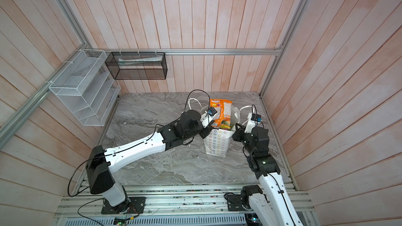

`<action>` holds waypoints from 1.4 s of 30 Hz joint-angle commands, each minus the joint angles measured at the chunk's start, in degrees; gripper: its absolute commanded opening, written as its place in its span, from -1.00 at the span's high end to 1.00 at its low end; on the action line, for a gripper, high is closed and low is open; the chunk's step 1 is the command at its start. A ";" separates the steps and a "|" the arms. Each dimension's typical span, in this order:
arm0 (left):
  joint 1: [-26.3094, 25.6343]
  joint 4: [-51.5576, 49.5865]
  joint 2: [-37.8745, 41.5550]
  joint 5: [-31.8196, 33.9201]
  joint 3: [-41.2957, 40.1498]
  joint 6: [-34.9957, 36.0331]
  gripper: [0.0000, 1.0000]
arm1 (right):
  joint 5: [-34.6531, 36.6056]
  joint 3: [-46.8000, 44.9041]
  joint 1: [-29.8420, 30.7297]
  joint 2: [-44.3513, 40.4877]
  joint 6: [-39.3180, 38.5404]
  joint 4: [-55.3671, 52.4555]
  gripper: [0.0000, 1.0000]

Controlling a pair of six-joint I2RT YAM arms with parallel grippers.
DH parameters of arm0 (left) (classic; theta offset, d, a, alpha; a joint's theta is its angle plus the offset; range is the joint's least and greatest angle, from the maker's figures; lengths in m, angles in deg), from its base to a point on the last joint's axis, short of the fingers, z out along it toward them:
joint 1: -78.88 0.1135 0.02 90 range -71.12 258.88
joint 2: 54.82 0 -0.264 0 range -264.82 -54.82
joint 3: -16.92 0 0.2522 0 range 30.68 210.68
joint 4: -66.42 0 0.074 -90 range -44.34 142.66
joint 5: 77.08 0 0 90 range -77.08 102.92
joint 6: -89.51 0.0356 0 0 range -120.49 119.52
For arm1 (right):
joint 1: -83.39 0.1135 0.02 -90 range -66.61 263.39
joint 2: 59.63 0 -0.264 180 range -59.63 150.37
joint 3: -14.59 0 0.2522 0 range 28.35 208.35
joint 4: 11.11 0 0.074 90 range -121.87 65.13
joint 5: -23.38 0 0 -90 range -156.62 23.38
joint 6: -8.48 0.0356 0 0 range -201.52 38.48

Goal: Place the snacks into the paper bag
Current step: Place the snack in the paper bag.

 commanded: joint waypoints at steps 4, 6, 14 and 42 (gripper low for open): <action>1.24 1.94 -3.17 5.76 2.09 2.87 0.52 | 0.91 -0.25 -0.41 -0.46 -0.82 1.83 1.00; 1.55 1.74 -2.94 5.40 2.16 2.29 0.29 | 1.03 -0.25 -0.41 -0.41 -0.82 1.90 1.00; 1.55 -0.35 0.02 4.35 1.79 0.46 -0.30 | 0.98 -0.33 -0.38 -0.36 -0.78 1.83 1.00; 11.26 -37.34 -24.99 -19.16 57.55 -15.88 -1.00 | 1.23 -0.42 -0.31 0.07 -0.78 2.08 1.00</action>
